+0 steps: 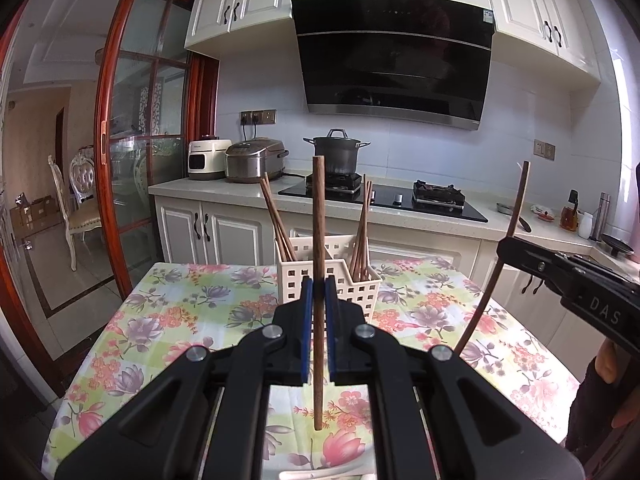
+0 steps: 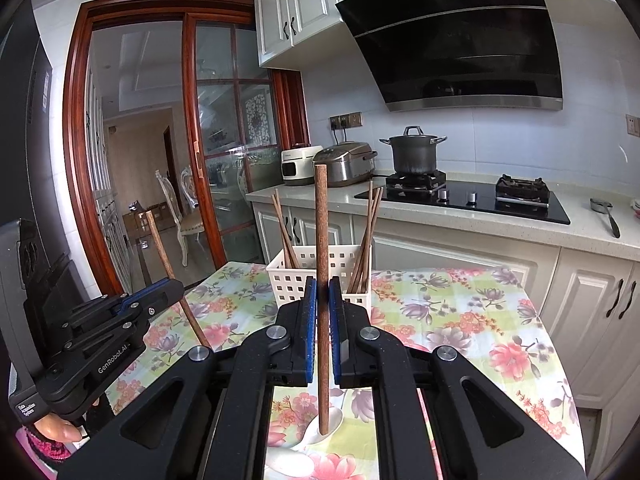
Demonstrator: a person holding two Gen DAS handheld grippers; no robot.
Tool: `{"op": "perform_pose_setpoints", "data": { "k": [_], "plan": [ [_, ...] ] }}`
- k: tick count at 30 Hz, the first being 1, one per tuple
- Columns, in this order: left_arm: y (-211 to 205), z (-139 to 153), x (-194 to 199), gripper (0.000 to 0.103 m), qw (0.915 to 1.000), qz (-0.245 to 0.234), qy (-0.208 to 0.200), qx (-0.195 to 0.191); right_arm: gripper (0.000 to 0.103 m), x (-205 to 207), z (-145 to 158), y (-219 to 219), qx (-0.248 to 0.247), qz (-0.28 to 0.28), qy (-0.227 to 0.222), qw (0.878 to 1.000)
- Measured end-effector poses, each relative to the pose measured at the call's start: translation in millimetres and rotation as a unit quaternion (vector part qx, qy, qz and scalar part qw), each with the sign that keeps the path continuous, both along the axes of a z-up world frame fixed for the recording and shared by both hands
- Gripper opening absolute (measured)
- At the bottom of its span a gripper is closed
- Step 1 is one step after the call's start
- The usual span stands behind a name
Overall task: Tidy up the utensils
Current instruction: 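Lift the chopstick upright with the right tool and carry it over the caddy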
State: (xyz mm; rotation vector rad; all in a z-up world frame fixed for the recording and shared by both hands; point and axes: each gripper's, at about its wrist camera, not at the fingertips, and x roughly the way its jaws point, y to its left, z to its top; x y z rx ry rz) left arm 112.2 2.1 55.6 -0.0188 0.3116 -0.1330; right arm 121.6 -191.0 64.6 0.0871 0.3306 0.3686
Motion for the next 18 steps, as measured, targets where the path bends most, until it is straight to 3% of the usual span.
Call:
{"op": "perform_pose_setpoints", "data": {
  "k": [12,18],
  "plan": [
    [-1,15,-3,0.006,0.9998,-0.004,-0.019,0.005,0.007,0,12,8,-0.013,0.003,-0.012,1.0],
    [-1,39,19,0.006,0.9994,-0.009,-0.031,0.015,0.007,24,30,13,-0.022,0.01,-0.02,1.0]
  ]
}}
